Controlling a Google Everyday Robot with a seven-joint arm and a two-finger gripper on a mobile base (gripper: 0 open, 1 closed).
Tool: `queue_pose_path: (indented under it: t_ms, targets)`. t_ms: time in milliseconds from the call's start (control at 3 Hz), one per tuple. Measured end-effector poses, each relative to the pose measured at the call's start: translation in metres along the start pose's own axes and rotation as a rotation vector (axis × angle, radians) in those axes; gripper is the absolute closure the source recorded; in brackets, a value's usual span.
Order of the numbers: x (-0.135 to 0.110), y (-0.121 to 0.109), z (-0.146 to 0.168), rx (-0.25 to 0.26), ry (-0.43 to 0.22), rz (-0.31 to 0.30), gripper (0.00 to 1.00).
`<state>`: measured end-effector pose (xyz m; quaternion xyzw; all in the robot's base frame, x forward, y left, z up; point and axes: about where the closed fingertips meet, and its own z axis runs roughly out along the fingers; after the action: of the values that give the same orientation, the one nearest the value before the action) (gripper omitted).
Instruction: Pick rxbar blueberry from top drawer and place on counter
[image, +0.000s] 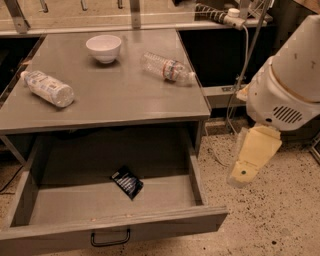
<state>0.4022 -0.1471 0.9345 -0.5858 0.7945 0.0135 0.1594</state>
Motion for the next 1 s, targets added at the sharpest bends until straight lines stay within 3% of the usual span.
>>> queue_pose_path:
  t_ms: [333, 1000]
  targets:
    - [-0.01, 0.018, 0.012, -0.012, -0.019, -0.042, 0.0]
    - [-0.058, 0.065, 0.075, -0.103, -0.066, -0.105, 0.0]
